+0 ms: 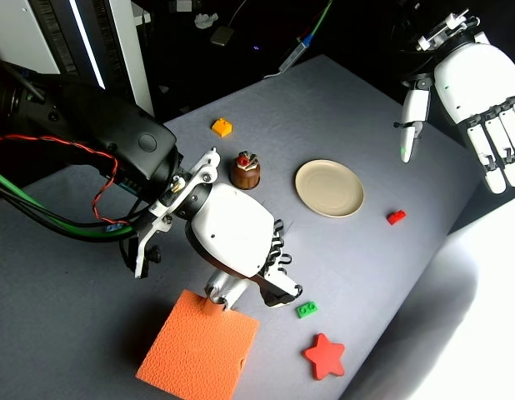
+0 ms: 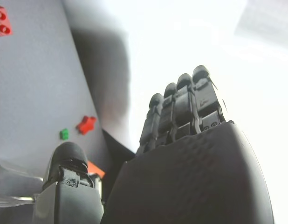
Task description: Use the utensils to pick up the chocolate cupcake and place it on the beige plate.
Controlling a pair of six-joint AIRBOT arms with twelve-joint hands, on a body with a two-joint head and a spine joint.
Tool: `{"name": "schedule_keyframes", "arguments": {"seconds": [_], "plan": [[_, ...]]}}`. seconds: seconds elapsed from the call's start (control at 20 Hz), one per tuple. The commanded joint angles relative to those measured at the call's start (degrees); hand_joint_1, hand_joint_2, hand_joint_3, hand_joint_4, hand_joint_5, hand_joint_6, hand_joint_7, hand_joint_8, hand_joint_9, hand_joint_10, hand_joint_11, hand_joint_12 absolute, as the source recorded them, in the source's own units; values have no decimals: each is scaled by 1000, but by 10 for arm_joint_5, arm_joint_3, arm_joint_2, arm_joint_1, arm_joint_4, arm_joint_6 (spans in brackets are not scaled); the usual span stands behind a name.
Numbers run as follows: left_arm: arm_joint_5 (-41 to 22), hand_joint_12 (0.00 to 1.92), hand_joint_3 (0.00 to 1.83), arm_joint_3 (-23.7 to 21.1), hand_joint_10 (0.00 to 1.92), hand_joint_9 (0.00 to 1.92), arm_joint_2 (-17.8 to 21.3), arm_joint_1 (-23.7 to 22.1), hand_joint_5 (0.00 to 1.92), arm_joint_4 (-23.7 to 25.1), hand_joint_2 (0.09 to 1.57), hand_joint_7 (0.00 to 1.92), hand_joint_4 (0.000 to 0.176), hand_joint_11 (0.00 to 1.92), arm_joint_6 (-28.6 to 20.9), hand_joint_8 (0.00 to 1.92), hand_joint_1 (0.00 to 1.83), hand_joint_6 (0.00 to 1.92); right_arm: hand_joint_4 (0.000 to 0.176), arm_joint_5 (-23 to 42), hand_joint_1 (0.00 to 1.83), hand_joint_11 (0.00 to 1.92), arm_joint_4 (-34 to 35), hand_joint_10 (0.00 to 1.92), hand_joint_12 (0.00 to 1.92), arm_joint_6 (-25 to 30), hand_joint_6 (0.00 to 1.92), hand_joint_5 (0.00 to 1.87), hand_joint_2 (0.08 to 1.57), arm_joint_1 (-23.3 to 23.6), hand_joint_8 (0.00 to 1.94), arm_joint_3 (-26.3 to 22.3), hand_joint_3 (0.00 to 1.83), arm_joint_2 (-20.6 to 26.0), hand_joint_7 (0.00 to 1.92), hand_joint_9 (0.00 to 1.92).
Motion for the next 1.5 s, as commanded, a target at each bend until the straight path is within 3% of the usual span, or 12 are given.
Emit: {"name": "schedule_keyframes", "arguments": {"seconds": [0.0,0.6,1.45], "plan": [[2,0,0,2,0,0,6,-9,0,10,1131,0,0,0,3,0,71,0,0,-7,1077,67,-22,80,1567,-1,37,844,1054,10,27,-3,0,6,846,731],[2,0,2,2,0,0,5,-10,0,10,1139,0,0,0,3,0,64,0,0,-11,1099,86,-28,105,1565,-2,25,901,1066,38,6,-55,0,48,852,748],[2,0,1,3,0,0,4,-11,0,10,1130,0,0,0,3,0,63,0,0,-15,1050,69,-61,155,1533,-2,1,864,1083,70,8,-181,1,89,857,721]]}}
